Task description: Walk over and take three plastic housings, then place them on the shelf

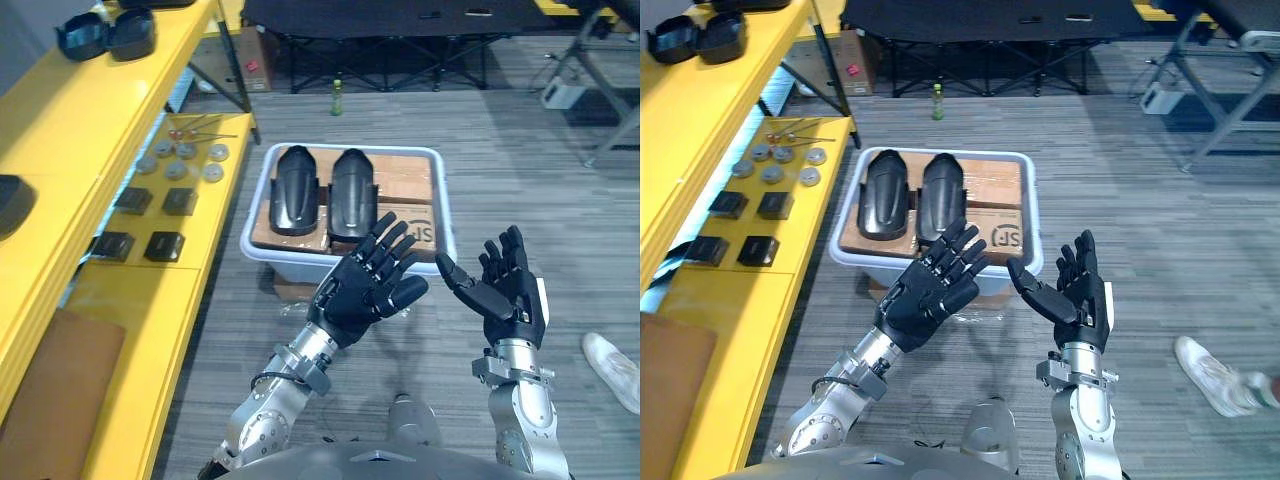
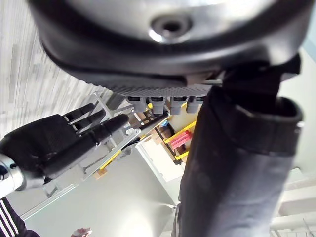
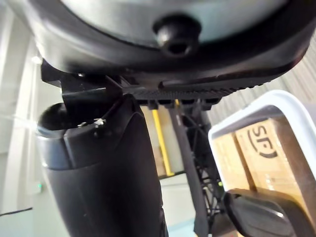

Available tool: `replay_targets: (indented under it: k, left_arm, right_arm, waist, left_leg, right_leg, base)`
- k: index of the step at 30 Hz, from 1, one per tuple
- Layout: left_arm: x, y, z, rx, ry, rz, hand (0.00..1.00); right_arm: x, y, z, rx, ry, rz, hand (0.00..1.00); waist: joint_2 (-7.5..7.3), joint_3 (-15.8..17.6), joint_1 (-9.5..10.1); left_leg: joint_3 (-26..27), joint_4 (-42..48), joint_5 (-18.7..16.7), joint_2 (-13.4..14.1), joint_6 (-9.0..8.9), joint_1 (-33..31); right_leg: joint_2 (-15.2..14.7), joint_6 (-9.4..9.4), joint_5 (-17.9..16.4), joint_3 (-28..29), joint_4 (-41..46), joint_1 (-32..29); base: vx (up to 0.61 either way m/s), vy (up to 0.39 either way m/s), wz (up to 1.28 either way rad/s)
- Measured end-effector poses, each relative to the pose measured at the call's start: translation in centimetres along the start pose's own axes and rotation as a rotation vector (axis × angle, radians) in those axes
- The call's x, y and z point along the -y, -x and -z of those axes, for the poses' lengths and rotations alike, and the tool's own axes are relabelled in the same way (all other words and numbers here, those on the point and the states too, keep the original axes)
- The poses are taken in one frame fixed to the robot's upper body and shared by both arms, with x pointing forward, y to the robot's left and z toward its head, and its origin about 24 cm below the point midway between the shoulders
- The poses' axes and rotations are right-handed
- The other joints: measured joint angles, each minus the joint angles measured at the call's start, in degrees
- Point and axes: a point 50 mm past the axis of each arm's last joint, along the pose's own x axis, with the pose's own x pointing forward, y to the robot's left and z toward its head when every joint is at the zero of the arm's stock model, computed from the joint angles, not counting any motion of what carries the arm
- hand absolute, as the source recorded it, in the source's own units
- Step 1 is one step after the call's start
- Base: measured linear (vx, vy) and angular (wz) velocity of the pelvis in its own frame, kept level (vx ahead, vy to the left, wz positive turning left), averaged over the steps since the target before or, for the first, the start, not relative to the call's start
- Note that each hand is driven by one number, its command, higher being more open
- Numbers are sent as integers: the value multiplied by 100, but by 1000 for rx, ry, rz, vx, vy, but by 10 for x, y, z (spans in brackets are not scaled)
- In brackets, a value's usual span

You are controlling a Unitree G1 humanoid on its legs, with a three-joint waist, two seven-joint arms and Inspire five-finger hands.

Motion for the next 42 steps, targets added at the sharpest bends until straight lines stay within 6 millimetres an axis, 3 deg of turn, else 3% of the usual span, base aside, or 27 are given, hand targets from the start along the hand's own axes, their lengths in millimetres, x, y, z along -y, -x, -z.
replay_targets:
  k: [3, 6, 8, 10, 11, 14, 16, 19, 25, 27, 34, 42]
  left_arm:
    - [-16, 4, -7, 45, -26, -75, 100]
    - [-28, 9, -13, 47, -64, -119, 100]
    - [-31, 9, -18, 44, -117, -127, 100]
    - [-35, 12, -22, 22, -196, -133, 100]
    - [-36, 13, -23, 15, -217, -141, 100]
    - [-47, 18, -31, 14, -279, -206, 100]
    - [-52, 20, -36, 26, -303, -254, 100]
    - [-54, 21, -37, 18, -316, -276, 100]
    - [-79, 28, -20, -89, -314, -366, 100]
    - [-90, 36, -11, -138, -304, -414, 100]
    - [-100, 44, 4, -174, -266, -435, 100]
    - [-101, 40, 20, -163, -189, -431, 100]
  right_arm:
    - [-2, -2, 2, -15, 2, 22, 100]
    - [-11, -8, 8, -44, 26, 35, 100]
    - [-15, -22, 12, -45, 78, 73, 100]
    - [-12, -53, 17, -41, 93, 179, 100]
    - [-11, -59, 15, -31, 91, 201, 100]
    - [-9, -87, -10, 79, 60, 289, 100]
    - [4, -118, -44, 191, 80, 356, 100]
    - [22, -147, -80, 276, 90, 436, 100]
    - [32, -190, -127, 298, 178, 456, 100]
    - [36, -203, -145, 297, 236, 458, 100]
    - [38, -227, -186, 256, 318, 471, 100]
    - [58, -229, -229, 191, 441, 551, 100]
  waist:
    - [82, -70, 72]
    - [44, -42, 224]
    - [-26, 54, 307]
    - [-64, 167, 509]
    - [-74, 226, 570]
    - [-106, 604, 634]
    - [-58, 890, 676]
    - [-39, 1106, 792]
    - [-58, 1263, 1084]
    - [-3, 1384, 1200]
    - [178, 1749, 1438]
    - [432, 1879, 1696]
  left_leg:
    - [-147, -590, 34, -322, -134, 100]
    - [-162, -723, 60, -620, -338, 82]
    - [-229, -602, -43, -836, -447, 57]
    - [-272, -81, -343, -936, -398, -292]
    - [-271, 21, -397, -941, -374, -356]
    - [-392, 326, -472, -952, -351, -632]
    - [-544, 365, -366, -967, -410, -845]
    - [-700, 379, -271, -954, -439, -1066]
    - [-884, 461, -212, -952, -441, -1357]
    - [-971, 484, -203, -957, -444, -1435]
    - [-1230, 590, -141, -1005, -453, -1794]
    - [-1385, 668, -46, -1092, -436, -2248]
  right_leg:
    - [-108, 164, 301, 12, -213, -155]
    - [-367, 294, 711, -26, -551, -141]
    - [-562, 388, 912, -37, -730, -45]
    - [-644, 406, 1359, -162, -1214, 60]
    - [-646, 390, 1425, -239, -1333, 92]
    - [-643, 511, 1538, -420, -1611, 175]
    - [-626, 486, 1599, -507, -1619, 66]
    - [-563, 455, 1716, -607, -1702, -18]
    - [-531, 416, 1760, -715, -1700, -191]
    - [-530, 416, 1760, -800, -1694, -197]
    - [-541, 414, 1762, -1007, -1608, -353]
    - [-611, 412, 1764, -1129, -1477, -720]
  base:
    - [2, 16, -3]
    - [-74, 192, -2]
    - [-117, 205, 2]
    - [-196, 213, -7]
    - [-166, 108, -13]
    - [-142, 32, 9]
    - [-144, -7, 22]
    - [-47, -20, 14]
    - [9, -1, 10]
    - [1, 0, 13]
    - [-31, 6, 16]
    - [-21, 5, 9]
